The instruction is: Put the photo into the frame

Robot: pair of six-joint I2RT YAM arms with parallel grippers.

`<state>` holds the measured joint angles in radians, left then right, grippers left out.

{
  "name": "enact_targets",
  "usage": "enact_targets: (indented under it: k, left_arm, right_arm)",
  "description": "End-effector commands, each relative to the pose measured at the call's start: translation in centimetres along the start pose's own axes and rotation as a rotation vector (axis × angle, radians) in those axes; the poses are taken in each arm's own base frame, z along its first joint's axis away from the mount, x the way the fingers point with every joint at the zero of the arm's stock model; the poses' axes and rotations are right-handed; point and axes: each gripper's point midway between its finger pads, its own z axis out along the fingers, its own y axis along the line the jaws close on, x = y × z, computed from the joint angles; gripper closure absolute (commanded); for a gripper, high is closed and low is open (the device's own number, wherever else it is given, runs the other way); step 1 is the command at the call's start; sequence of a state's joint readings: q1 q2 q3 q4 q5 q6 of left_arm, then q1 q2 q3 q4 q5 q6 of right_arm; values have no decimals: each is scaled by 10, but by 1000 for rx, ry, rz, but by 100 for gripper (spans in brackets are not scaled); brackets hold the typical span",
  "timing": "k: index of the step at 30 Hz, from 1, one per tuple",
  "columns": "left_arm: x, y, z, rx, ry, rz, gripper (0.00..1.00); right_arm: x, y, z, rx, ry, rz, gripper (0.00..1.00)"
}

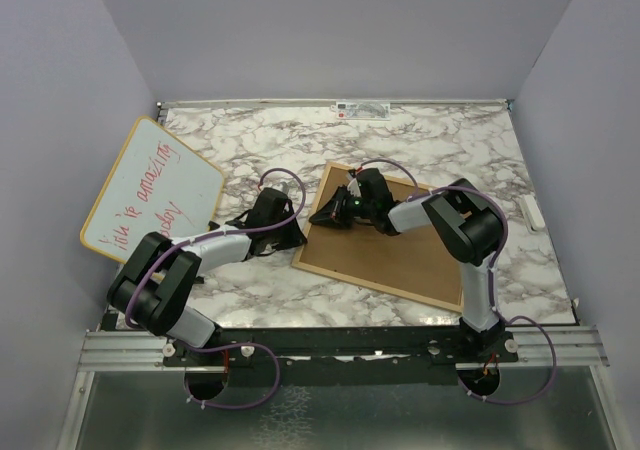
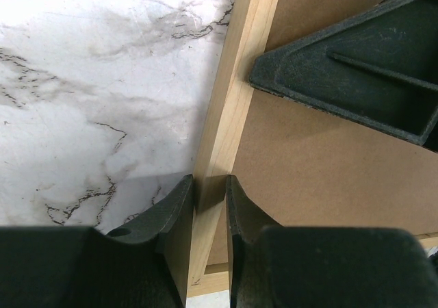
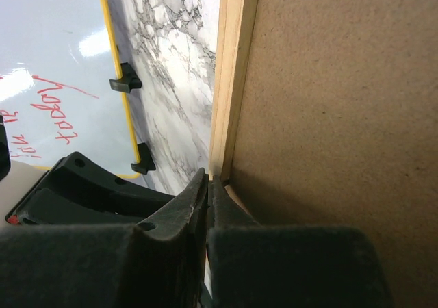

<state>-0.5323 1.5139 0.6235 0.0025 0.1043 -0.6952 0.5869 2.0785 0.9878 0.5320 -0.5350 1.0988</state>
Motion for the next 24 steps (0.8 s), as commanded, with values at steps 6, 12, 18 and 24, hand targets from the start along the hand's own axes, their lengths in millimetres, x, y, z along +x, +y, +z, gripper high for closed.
enact_targets:
  k: [6,12,18,24]
  left_arm:
    - [77,100,-2,-372,225,25,80]
    - [78,101,-3,-375,228,25,80]
    - [78,101,-2,-377,229,26,80]
    - [78,101,-2,-379,228,28,80]
  right_arm:
    - [20,-89,-11,276,3,67,94]
    - [20,-94,-13,292,-3,62,94]
    - [19,-94,-13,288,0,53,94]
    - [16,-93,-17,299,-13,-10,94]
